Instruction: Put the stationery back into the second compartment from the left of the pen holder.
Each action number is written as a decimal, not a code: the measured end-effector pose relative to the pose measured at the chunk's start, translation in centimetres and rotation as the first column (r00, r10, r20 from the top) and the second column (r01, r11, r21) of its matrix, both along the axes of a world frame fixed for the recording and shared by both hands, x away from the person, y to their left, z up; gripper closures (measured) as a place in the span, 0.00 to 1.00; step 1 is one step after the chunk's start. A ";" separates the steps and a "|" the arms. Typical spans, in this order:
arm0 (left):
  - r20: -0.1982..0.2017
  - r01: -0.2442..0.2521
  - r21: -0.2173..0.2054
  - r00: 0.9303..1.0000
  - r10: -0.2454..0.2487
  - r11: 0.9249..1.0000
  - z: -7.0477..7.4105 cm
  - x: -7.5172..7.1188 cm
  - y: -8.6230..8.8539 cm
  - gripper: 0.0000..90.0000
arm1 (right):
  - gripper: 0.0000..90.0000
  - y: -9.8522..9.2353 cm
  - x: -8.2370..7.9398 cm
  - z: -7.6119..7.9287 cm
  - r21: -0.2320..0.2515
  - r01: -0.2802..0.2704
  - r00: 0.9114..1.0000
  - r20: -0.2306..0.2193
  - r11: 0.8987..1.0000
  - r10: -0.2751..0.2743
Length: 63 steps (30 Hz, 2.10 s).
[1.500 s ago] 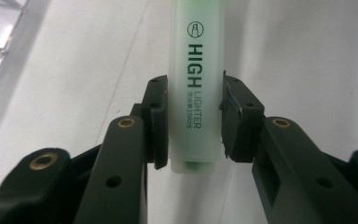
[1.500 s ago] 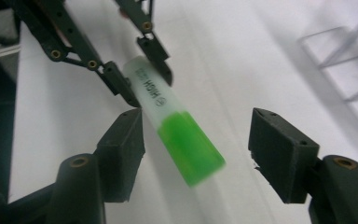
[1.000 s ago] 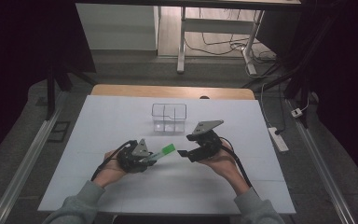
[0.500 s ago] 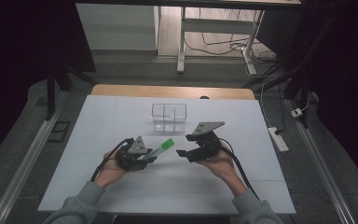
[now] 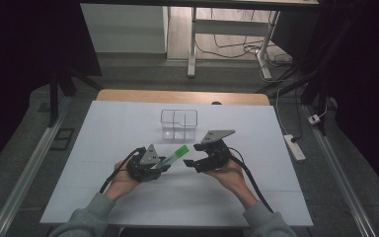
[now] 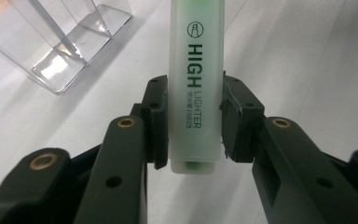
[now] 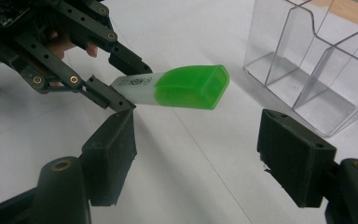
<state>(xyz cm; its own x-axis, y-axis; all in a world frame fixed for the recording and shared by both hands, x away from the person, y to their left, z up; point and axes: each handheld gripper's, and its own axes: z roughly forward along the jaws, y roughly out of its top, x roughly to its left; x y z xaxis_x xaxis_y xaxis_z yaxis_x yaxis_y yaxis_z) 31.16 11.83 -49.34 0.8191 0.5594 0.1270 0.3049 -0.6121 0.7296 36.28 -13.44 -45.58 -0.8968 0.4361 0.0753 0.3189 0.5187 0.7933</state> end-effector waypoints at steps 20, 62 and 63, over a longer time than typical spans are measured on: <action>0.049 -0.018 -0.019 0.999 0.019 1.000 -0.1 -0.3 -1.6 0.73 | 0.31 0.4 0.0 -0.5 0.034 0.012 1.000 -0.025 0.999 -0.011; -0.034 -0.080 -0.055 0.996 0.078 0.995 -0.7 0.4 -2.0 0.44 | 0.82 -1.0 0.2 0.5 0.157 0.042 0.998 -0.057 0.987 -0.034; -0.039 -0.085 -0.060 0.996 0.082 0.995 -0.6 0.3 -1.7 0.44 | 0.82 -1.1 0.2 0.6 0.159 0.045 0.998 -0.054 0.986 -0.037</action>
<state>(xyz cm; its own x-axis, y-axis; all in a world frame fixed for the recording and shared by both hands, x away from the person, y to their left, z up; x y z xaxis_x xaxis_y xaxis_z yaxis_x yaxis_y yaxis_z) 31.46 10.11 -49.94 0.7728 0.6317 0.0612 0.3802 -0.5380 0.7523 36.49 -14.57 -44.98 -0.8717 0.4510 0.1914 0.3787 0.3724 0.8473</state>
